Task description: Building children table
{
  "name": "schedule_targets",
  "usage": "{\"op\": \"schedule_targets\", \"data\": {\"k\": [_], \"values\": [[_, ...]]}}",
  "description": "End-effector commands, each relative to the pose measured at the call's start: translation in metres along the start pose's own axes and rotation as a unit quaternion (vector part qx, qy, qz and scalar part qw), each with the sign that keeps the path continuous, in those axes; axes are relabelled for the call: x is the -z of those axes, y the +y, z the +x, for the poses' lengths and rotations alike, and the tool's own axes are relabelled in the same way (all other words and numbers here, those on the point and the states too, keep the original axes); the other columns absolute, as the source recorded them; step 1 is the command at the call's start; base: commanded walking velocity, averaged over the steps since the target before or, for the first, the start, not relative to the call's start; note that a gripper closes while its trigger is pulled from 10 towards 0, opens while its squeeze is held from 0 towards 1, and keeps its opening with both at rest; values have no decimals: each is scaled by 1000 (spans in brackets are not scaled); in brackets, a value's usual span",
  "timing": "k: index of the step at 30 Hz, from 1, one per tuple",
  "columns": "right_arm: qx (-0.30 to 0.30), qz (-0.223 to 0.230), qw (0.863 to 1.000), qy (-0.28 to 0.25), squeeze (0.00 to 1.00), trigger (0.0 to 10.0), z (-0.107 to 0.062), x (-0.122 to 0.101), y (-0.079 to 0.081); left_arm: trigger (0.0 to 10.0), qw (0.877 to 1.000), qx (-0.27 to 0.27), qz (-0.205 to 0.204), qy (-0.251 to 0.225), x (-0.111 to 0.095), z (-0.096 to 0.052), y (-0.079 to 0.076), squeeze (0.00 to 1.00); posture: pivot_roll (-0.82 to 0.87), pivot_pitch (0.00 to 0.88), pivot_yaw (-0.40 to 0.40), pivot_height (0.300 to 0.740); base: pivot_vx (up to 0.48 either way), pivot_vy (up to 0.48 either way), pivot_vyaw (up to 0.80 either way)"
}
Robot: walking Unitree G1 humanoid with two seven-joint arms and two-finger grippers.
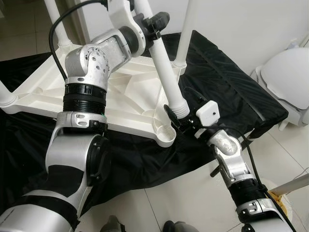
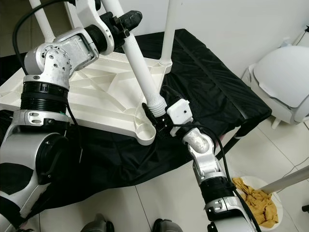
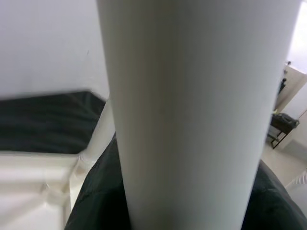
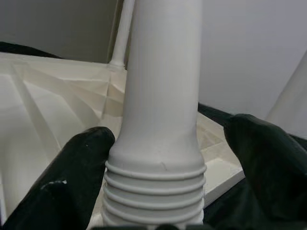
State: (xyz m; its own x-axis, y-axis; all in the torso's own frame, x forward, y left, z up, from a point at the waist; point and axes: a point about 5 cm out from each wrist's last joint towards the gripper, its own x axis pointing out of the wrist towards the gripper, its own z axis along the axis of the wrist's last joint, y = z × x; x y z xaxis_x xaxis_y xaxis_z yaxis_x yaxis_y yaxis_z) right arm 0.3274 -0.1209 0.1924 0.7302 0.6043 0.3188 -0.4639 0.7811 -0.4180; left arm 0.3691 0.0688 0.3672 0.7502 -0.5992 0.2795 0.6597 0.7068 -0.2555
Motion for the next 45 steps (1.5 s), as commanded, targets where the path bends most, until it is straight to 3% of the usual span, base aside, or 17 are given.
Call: {"op": "schedule_targets", "data": {"k": [1,2,3,7,10,20,30,31,33,34,35,45], "values": [[6,15,1000,1,298,10000,2,-4,-7,10000,998,50,26,-16,-7,-3,-11,0,-52,57,-17,740,0,0,0],[6,15,1000,1,298,10000,2,-4,-7,10000,998,50,26,-16,-7,-3,-11,0,-52,57,-17,740,0,0,0],[10,25,1000,8,0,10000,7,-8,-11,10000,997,50,49,-23,-8,-4,-15,0,-54,53,-23,740,0,0,0],[21,49,998,40,0,10000,24,-17,-25,10000,992,55,97,-50,-7,-9,-31,0,-50,51,-37,740,0,0,0],[19,54,998,41,0,10000,31,-24,-29,10000,992,45,104,-51,-1,-11,-38,0,-51,53,-40,740,0,0,0],[19,51,997,53,0,10000,51,-29,-29,10000,988,43,140,-53,10,-12,-51,0,-46,58,-45,740,0,0,0],[9,62,995,84,0,10000,56,-28,-24,10000,983,46,166,-56,12,-14,-58,0,-44,64,-49,740,0,0,0],[3,63,994,92,0,4157,57,-29,-22,10000,981,51,177,-55,14,-15,-62,0,-44,67,-50,740,0,0,0],[3,63,994,92,0,4157,57,-29,-22,10000,981,51,177,-55,14,-15,-62,0,-44,67,-50,740,0,0,0],[0,64,993,100,0,2980,57,-27,-21,10000,980,51,182,-56,15,-15,-63,0,-44,68,-52,740,0,0,0],[-5,64,992,109,0,0,57,-25,-20,10000,980,51,185,-57,15,-15,-65,0,-44,68,-53,740,0,0,0],[-25,38,992,118,0,0,56,-25,-15,10000,978,56,193,-54,20,-14,-69,0,-51,72,-49,740,0,0,0]]}}
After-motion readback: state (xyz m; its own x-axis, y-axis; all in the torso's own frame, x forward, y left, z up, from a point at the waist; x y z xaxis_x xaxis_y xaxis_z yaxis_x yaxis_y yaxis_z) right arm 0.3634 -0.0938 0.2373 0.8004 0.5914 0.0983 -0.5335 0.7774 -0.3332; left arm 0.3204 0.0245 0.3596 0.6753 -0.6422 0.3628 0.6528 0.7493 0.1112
